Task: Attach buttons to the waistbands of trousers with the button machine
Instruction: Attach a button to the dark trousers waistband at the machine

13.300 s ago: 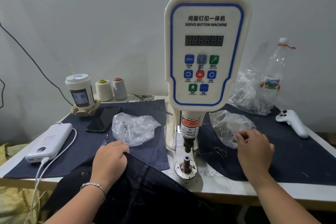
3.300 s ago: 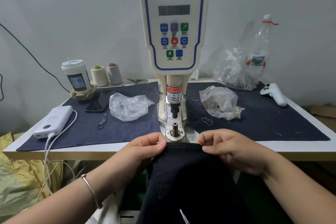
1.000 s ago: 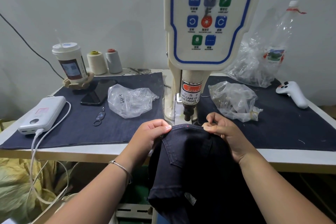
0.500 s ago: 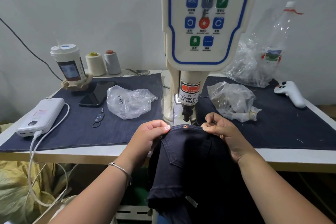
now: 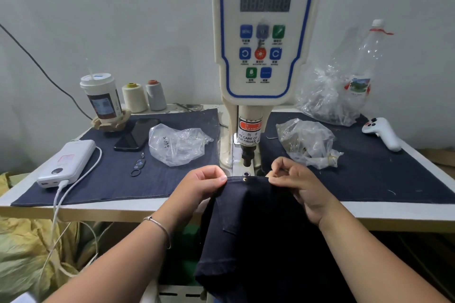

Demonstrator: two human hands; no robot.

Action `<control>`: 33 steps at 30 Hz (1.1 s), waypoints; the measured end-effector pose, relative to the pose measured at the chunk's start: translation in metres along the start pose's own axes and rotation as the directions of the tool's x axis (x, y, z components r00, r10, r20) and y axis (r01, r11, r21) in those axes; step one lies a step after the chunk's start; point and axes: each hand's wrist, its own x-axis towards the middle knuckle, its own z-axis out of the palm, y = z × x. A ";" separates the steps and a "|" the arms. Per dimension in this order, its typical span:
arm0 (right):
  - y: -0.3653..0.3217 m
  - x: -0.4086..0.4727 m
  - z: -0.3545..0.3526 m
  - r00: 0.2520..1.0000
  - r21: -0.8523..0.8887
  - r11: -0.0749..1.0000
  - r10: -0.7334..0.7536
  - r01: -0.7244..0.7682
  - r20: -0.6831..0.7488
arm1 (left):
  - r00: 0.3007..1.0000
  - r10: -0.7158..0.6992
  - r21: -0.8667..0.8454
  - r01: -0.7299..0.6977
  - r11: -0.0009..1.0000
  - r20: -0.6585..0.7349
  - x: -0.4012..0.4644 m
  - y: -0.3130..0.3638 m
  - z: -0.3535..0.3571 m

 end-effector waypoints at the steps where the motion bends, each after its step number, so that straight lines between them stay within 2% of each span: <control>1: -0.005 -0.008 0.003 1.000 -0.048 0.999 -0.017 0.018 0.023 | 1.000 0.011 0.064 -0.013 0.998 0.028 -0.005 0.005 -0.001; 4: -0.022 -0.035 0.015 0.992 -0.139 0.989 -0.029 0.046 0.123 | 0.987 0.025 0.167 -0.052 0.985 0.161 -0.027 0.025 -0.001; 8: -0.047 -0.067 0.041 0.953 -0.279 0.945 -0.089 0.173 0.288 | 0.964 -0.032 0.276 -0.044 0.960 0.265 -0.060 0.063 0.004; 12: -0.059 -0.081 0.070 0.925 -0.431 0.870 -0.070 0.240 0.373 | 0.954 -0.069 0.551 -0.109 0.827 0.291 -0.075 0.098 0.016; 15: -0.057 -0.085 0.086 0.932 -0.599 0.738 -0.113 0.310 0.343 | 0.957 -0.025 0.685 -0.189 0.704 0.289 -0.078 0.109 0.036; 17: -0.056 -0.089 0.093 0.932 -0.646 0.678 -0.181 0.350 0.314 | 0.967 -0.016 0.753 -0.187 0.631 0.253 -0.079 0.110 0.048; 20: -0.057 -0.096 0.097 0.889 -0.705 0.545 -0.324 0.454 0.323 | 0.951 -0.066 0.704 -0.175 0.689 0.301 -0.080 0.112 0.056; 22: -0.060 -0.099 0.097 0.864 -0.709 0.504 -0.380 0.493 0.331 | 0.928 -0.117 0.675 -0.166 0.719 0.353 -0.082 0.116 0.059; 25: -0.061 -0.101 0.095 0.897 -0.648 0.626 -0.374 0.433 0.237 | 0.931 -0.150 0.766 -0.173 0.620 0.332 -0.079 0.121 0.064; 29: -0.063 -0.101 0.082 0.940 -0.364 0.870 -0.277 0.333 0.198 | 0.948 -0.092 0.868 -0.235 0.437 0.303 -0.076 0.129 0.067; 31: -0.066 -0.103 0.062 0.954 -0.396 0.870 -0.235 0.292 0.188 | 0.956 -0.038 0.858 -0.243 0.453 0.291 -0.079 0.136 0.058; 33: -0.064 -0.105 0.040 0.974 -0.607 0.774 -0.055 0.180 0.219 | 0.949 -0.003 0.790 -0.261 0.556 0.315 -0.083 0.142 0.045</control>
